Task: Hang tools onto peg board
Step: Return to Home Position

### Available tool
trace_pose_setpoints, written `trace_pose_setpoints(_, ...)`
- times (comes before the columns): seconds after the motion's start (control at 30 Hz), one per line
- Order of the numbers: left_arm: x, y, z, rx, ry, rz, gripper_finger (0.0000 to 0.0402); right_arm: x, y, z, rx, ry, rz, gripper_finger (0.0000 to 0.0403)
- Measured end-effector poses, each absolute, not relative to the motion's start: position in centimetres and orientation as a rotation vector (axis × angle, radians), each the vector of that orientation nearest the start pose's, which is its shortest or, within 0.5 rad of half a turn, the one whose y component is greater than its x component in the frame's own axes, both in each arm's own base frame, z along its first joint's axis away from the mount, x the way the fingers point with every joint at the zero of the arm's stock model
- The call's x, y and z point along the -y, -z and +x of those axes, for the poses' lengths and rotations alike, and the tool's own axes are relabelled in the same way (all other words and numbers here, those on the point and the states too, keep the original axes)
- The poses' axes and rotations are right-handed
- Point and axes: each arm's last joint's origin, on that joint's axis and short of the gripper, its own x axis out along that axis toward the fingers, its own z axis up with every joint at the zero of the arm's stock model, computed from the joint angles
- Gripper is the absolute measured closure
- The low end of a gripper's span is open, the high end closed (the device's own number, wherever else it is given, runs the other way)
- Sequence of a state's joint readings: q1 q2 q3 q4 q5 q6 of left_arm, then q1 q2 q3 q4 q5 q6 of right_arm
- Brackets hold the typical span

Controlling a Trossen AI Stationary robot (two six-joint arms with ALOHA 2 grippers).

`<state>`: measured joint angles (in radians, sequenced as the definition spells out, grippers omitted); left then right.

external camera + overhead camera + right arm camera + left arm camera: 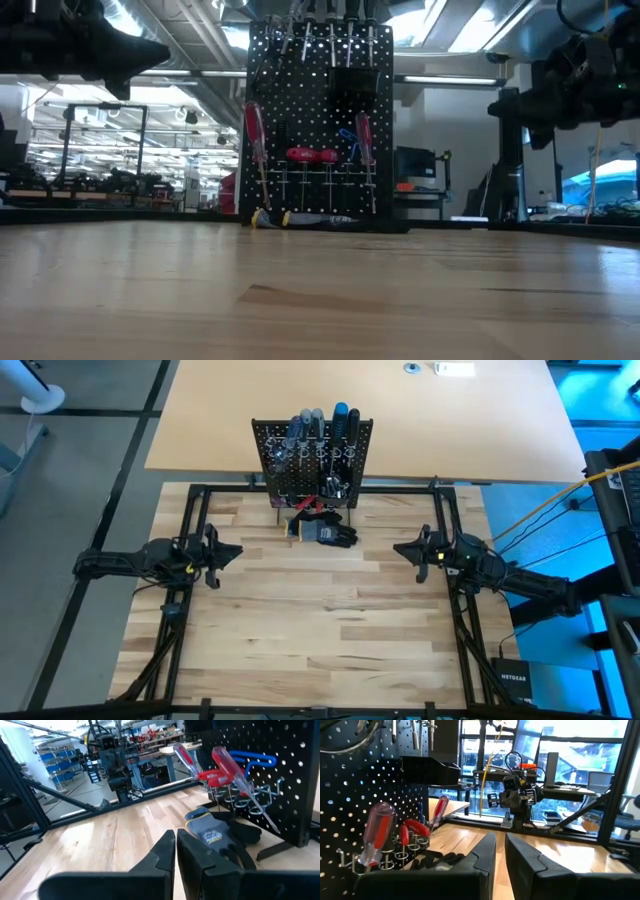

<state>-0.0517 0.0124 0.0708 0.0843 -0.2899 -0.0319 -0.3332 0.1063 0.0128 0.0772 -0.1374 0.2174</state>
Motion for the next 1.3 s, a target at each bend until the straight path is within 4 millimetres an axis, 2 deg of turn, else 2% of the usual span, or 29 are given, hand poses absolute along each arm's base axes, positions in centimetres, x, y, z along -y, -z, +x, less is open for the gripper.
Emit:
trace_pose_setpoints(0.4,-0.4,-19.2,9.2,0.121,-0.245,-0.061,0.0371,3.5,-16.3,9.8,-0.004,0.364,0.286,0.0388)
trace_pose_setpoints(0.6,-0.4,-19.1,9.3,0.114,-0.246,-0.044,0.0371,3.2,-16.2,9.9,-0.02,0.258,0.273,0.0398)
trace_pose_setpoints(0.8,-0.6,-17.2,9.6,0.069,-0.338,-0.062,0.037,3.3,-16.3,9.8,-0.012,0.297,0.258,0.0389)
trace_pose_setpoints(0.87,-0.6,-17.2,9.6,0.066,-0.352,-0.067,0.037,3.3,-16.3,9.8,-0.012,0.302,0.258,0.0387)
trace_pose_setpoints(0.93,-0.6,-17.2,9.6,0.074,-0.325,-0.082,0.037,3.3,-16.3,9.8,-0.013,0.292,0.255,0.0388)
trace_pose_setpoints(1.07,-0.1,-17.3,9.8,0.077,-0.15,-0.081,0.037,3.2,-16.3,9.9,-0.011,0.273,0.238,0.0391)
trace_pose_setpoints(1.3,-0.1,-17.0,9.8,0.04,-0.163,-0.085,0.037,3.2,-16.3,9.9,-0.014,0.274,0.235,0.0391)
